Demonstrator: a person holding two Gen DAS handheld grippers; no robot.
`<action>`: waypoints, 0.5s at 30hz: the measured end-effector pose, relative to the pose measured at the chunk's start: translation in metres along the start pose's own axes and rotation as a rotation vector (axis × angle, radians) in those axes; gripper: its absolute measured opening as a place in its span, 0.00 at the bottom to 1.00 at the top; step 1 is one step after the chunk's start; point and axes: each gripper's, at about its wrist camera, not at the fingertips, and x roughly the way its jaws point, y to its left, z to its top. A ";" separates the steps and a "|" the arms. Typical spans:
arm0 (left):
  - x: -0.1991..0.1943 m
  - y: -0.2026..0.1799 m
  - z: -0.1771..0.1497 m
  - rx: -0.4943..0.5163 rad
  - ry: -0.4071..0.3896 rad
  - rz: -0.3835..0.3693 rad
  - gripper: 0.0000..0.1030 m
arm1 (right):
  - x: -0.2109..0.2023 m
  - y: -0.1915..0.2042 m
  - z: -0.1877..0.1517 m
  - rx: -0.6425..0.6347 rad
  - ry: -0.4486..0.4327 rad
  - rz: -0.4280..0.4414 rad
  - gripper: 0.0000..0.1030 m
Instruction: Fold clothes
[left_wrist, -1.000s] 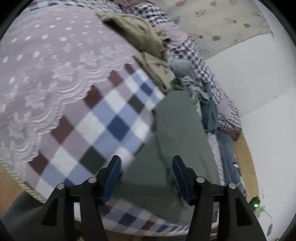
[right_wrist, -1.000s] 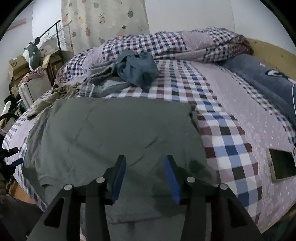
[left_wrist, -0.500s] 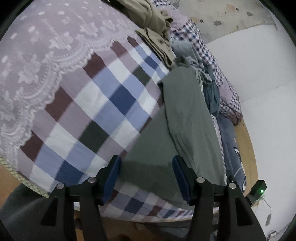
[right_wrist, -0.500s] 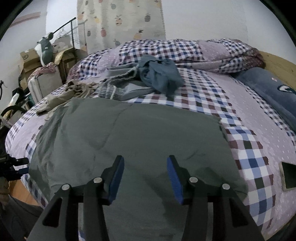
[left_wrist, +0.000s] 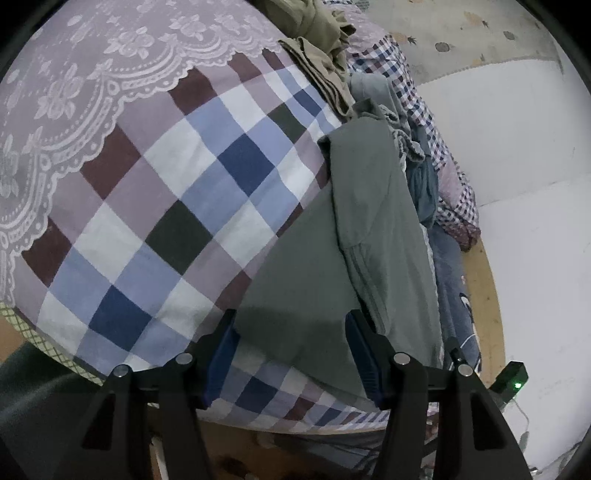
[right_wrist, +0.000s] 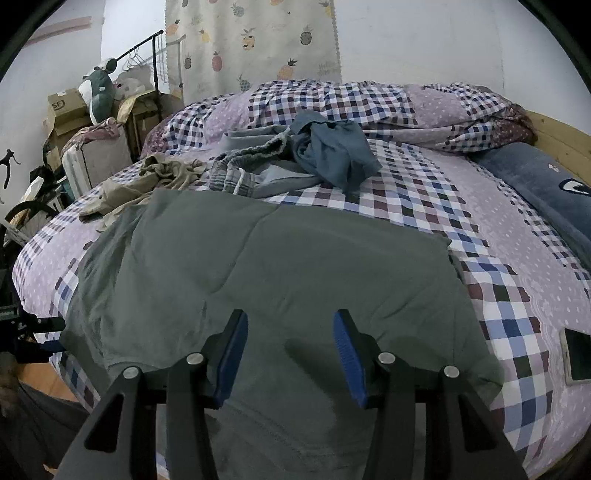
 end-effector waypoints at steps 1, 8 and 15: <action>-0.002 0.000 0.000 0.002 -0.004 0.001 0.60 | 0.000 0.002 0.000 -0.005 -0.001 0.001 0.50; -0.007 -0.002 0.002 0.015 -0.020 0.016 0.26 | -0.003 0.019 -0.006 -0.070 -0.001 -0.012 0.52; -0.015 -0.008 0.001 0.047 -0.043 -0.021 0.08 | -0.004 0.034 -0.009 -0.112 -0.007 -0.025 0.59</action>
